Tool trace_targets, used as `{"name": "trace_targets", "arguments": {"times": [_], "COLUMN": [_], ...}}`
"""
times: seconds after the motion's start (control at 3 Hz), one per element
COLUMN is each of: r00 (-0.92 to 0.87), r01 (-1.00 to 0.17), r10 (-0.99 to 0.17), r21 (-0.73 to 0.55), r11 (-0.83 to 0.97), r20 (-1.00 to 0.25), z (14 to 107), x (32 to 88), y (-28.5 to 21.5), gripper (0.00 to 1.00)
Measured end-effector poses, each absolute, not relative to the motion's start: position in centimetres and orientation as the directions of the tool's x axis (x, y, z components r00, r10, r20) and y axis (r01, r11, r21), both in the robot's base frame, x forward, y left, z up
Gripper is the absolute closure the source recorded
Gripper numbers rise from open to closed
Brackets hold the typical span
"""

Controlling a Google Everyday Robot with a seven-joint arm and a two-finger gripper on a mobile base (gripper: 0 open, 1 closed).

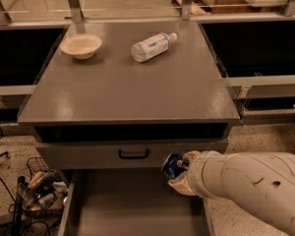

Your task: Pick pepsi can from middle drawer and place on counter

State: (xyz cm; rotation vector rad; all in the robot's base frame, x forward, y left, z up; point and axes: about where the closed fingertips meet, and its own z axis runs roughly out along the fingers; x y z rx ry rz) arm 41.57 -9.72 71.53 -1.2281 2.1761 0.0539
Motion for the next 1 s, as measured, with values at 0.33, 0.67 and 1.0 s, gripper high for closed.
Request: {"name": "trace_targets", "arguments": {"times": [0.33, 0.67, 1.0], "r00": [-0.369, -0.353, -0.324], "r01": [-0.778, -0.745, -0.693], "r10": [-0.753, -0.749, -0.748], "r21": [-0.262, -0.315, -0.393], "r11": [0.571, 0.587, 0.604], "r20": [-0.545, -0.561, -0.579], "z": [72.0, 75.7, 81.3], "x": [42.3, 43.2, 43.7], "y": [-9.8, -10.6, -11.7], "gripper": [1.00, 1.00, 1.00]}}
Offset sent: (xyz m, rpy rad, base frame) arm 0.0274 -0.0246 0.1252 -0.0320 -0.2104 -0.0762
